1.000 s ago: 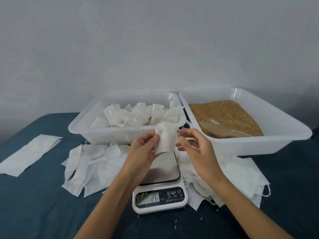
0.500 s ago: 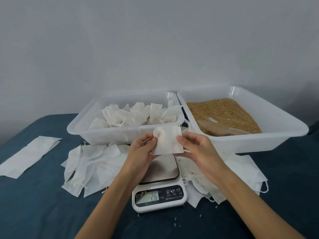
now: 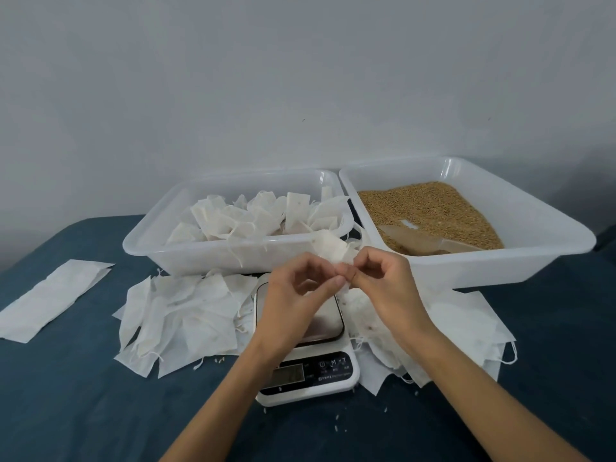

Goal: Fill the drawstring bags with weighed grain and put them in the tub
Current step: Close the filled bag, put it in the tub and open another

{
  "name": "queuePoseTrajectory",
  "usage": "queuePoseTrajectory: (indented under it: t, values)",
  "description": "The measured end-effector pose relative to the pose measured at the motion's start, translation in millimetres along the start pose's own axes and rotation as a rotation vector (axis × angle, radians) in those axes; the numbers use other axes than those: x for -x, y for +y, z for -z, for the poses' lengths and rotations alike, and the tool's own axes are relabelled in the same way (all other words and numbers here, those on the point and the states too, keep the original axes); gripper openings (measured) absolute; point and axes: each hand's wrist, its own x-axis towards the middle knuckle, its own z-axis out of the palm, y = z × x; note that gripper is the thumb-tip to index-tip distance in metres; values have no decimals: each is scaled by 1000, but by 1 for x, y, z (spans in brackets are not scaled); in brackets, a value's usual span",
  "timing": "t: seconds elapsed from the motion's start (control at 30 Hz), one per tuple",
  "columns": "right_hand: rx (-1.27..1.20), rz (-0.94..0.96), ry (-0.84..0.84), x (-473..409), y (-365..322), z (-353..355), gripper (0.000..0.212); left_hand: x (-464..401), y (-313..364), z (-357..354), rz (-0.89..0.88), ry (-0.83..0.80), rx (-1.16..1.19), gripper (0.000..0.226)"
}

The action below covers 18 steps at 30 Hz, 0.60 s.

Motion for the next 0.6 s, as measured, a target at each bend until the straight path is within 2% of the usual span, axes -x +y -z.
queuePoseTrajectory:
  t: [0.1,0.23,0.3,0.37,0.47,0.6]
  values:
    - [-216,-111,-84,1,-5,0,20,0,0,3,8,39,5,12]
    - [-252,-199,-116,2,-8,-3,16,2,1,0,7,30,-42,14]
    - [-184,-176,-64,2,-8,-3,23,4,1,-2,-12,18,-76,10]
    - [19,-49,5,3,-8,-2,21,4,-2,-3,-41,60,-150,1]
    - [308,119,91,5,-5,-5,14,5,-3,-5,-64,145,-269,13]
    - [296,107,90,6,-2,-6,20,5,-5,-5,-39,208,-253,12]
